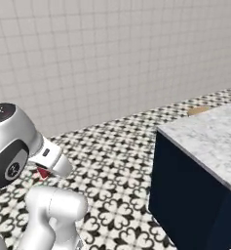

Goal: Take the strawberry from the fridge and place it on top of the pancake, located on the dining counter.

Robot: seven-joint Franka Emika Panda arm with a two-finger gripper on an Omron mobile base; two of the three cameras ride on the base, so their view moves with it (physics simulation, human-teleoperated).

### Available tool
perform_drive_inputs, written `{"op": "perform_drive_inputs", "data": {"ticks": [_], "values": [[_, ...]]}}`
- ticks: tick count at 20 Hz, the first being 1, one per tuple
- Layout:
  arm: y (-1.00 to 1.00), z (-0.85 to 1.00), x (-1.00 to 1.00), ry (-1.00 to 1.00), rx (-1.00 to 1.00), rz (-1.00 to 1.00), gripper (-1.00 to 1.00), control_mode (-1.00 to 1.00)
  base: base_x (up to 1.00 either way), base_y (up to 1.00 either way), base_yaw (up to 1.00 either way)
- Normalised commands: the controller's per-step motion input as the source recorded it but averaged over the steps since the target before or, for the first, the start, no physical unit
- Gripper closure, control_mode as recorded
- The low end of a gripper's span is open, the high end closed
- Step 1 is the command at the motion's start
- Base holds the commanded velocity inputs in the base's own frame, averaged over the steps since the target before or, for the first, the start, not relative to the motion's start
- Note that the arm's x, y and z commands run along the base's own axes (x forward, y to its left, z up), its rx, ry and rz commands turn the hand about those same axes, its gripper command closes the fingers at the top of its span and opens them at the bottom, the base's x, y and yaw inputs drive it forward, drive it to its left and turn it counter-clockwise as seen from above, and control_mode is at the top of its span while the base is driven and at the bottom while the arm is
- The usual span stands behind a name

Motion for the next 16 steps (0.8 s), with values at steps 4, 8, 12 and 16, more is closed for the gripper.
{"op": "perform_drive_inputs", "data": {"ticks": [4, 8, 12, 16], "values": [[0.0, 0.0, 0.0, 0.0, 0.0, 0.0, 1.0, 1.0, 1.0, 0.95, -0.51], [0.0, 0.0, 0.0, 0.0, 0.0, 0.0, 1.0, 1.0, 1.0, 0.97, -0.51], [0.0, 0.0, 0.0, 0.0, 0.0, 0.0, 1.0, 1.0, 1.0, 1.0, -0.51], [0.0, 0.0, 0.0, 0.0, 0.0, 0.0, 1.0, 1.0, 1.0, 0.97, -0.52]]}}
